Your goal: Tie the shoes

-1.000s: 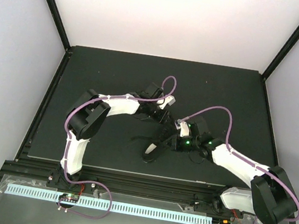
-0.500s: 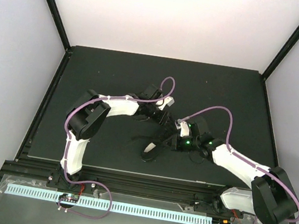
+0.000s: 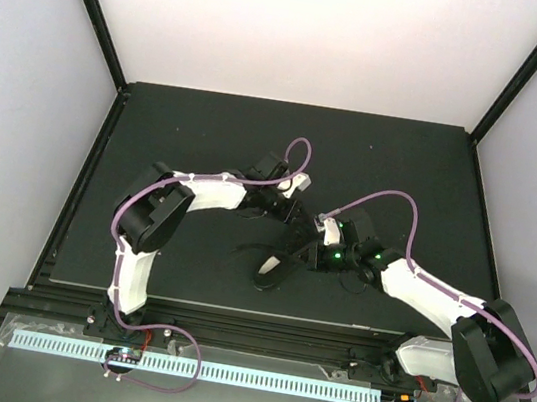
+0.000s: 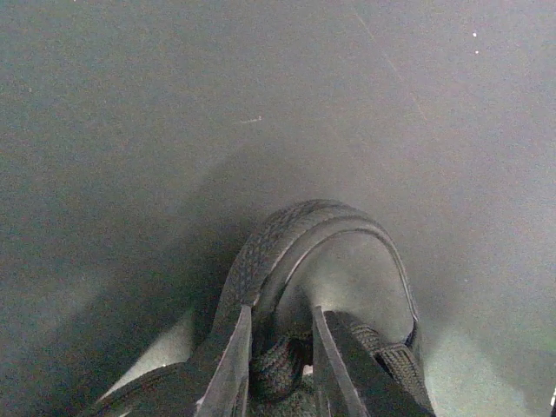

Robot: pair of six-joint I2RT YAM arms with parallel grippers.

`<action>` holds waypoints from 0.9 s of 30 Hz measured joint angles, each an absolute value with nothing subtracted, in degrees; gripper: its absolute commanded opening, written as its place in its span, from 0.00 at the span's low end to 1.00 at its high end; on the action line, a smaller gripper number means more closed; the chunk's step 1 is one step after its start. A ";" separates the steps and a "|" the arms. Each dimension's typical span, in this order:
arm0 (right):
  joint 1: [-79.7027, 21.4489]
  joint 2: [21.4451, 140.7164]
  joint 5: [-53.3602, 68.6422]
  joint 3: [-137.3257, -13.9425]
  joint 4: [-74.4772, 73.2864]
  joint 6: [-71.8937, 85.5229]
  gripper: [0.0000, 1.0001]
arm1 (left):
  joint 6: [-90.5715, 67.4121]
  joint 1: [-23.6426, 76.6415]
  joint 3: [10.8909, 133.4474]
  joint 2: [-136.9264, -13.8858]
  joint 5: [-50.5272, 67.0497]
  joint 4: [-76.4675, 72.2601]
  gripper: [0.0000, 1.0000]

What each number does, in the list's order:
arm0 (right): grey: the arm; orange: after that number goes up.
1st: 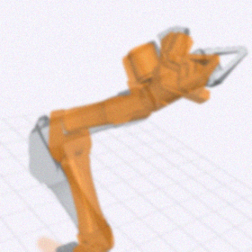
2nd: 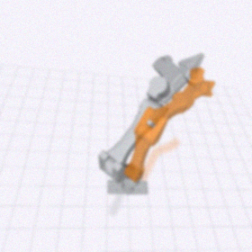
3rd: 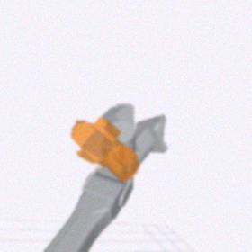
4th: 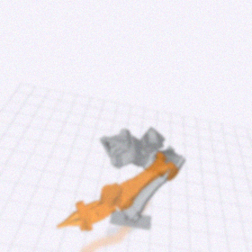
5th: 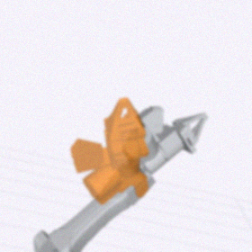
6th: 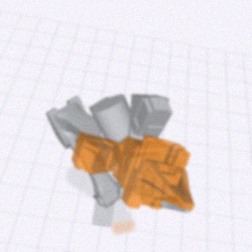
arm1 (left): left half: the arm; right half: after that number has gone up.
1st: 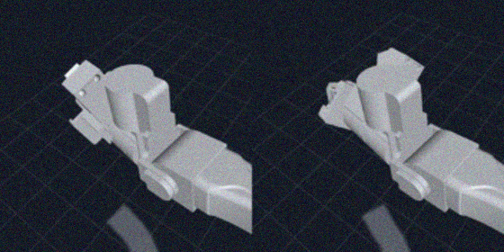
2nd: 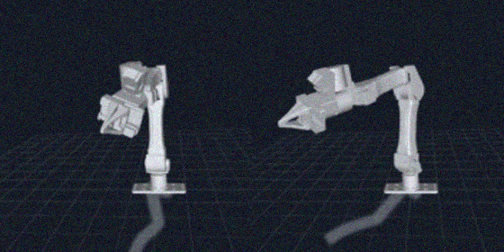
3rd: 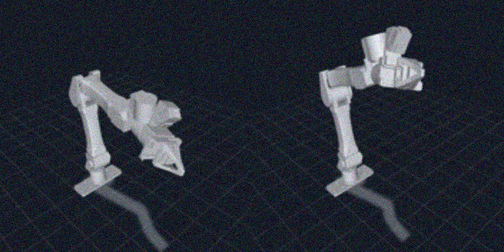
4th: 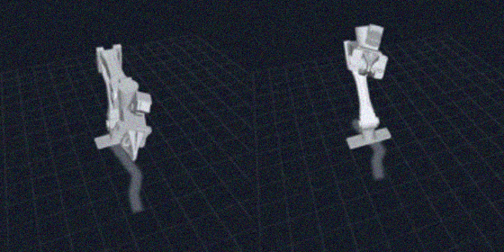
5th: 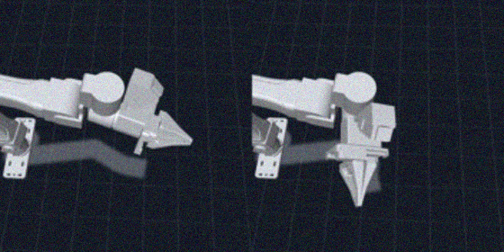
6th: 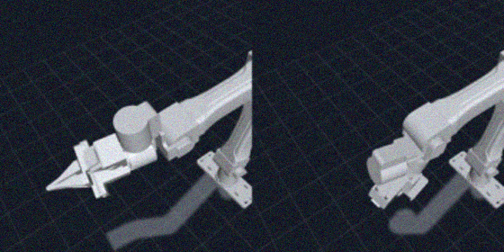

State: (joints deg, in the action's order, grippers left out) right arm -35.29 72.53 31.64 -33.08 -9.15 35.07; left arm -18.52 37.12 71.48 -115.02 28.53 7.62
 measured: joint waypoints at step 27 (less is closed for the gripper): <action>-35.29 67.05 27.14 -36.23 -11.97 36.34 0.02 | -19.73 37.58 57.84 -94.48 23.40 8.95 0.02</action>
State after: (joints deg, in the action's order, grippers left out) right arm -35.29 67.05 27.14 -36.23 -11.97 36.34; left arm -19.73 37.58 57.84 -94.48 23.40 8.95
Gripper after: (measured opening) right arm 0.032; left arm 0.021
